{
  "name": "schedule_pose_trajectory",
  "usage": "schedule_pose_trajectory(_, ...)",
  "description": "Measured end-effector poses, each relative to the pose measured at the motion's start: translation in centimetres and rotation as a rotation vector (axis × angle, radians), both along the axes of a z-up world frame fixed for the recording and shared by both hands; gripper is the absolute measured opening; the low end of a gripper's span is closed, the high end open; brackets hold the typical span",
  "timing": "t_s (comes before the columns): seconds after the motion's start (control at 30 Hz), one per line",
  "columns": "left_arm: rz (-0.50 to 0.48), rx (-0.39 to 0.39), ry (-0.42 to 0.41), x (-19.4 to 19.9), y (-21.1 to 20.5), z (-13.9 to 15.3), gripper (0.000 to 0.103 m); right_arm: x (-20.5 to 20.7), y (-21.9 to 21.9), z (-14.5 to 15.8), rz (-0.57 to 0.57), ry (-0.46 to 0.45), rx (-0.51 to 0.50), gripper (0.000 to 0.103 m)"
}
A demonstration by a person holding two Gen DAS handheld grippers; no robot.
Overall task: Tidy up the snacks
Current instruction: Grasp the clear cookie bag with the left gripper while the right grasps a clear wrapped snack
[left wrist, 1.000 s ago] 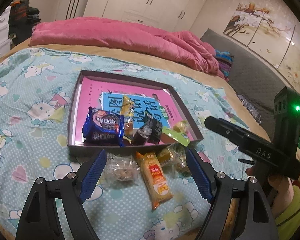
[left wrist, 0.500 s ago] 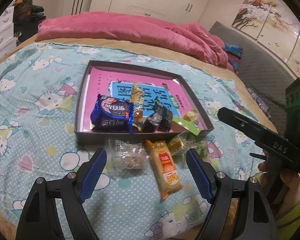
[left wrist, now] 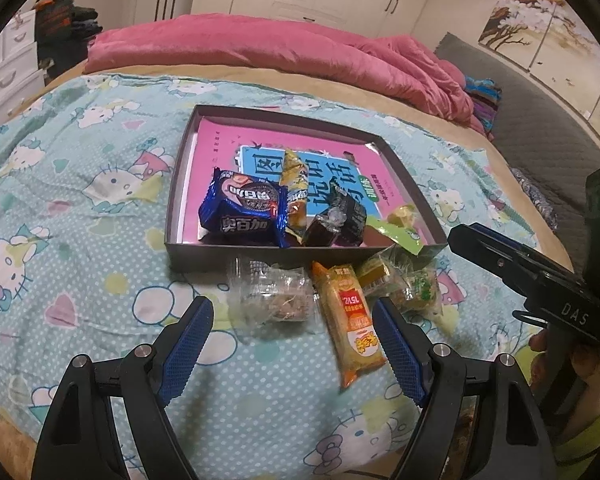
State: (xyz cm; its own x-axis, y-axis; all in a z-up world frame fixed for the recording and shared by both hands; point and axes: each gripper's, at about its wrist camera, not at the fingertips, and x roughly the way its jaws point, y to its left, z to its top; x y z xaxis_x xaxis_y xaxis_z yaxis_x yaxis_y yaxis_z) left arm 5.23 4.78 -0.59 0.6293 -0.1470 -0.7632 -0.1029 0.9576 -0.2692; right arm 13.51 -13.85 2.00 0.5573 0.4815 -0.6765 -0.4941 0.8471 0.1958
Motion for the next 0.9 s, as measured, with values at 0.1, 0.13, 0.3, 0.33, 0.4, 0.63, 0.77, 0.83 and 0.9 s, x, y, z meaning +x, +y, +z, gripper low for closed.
schedule_pose_trajectory(0.1,-0.003,0.009,0.012,0.1,-0.2,-0.4,0.083,-0.1,0.1,-0.3,0.008,0.006,-0.005,0.067)
schedule_pose_trajectory(0.13,-0.004,0.01,0.015,0.1,-0.2,-0.5,0.083,-0.1,0.2,-0.4,0.012,0.008,-0.005,0.067)
schedule_pose_trajectory(0.3,-0.01,0.009,0.026,0.3,-0.2,-1.0,0.083,-0.3,0.6,-1.1,0.033,0.028,-0.02,0.067)
schedule_pose_trajectory(0.33,-0.01,0.008,0.027,0.4,-0.2,-1.0,0.083,-0.3,0.8,-1.2,0.036,0.03,-0.022,0.067)
schedule_pose_trajectory(0.4,-0.009,0.004,0.031,0.4,-0.1,-1.2,0.083,-0.4,1.0,-1.6,0.042,0.036,-0.028,0.067)
schedule_pose_trajectory(0.63,-0.007,-0.005,0.055,0.9,0.4,-2.3,0.083,-0.4,1.6,-2.6,0.055,0.067,-0.036,0.067)
schedule_pose_trajectory(0.77,-0.006,-0.011,0.069,1.3,0.6,-2.9,0.083,-0.3,1.8,-3.1,0.058,0.077,-0.038,0.067)
schedule_pose_trajectory(0.83,-0.008,-0.008,0.073,1.4,0.7,-3.2,0.083,-0.2,2.0,-3.4,0.06,0.086,-0.04,0.067)
schedule_pose_trajectory(0.9,-0.009,-0.005,0.078,1.6,0.7,-3.5,0.083,-0.1,2.1,-3.7,0.059,0.09,-0.043,0.067)
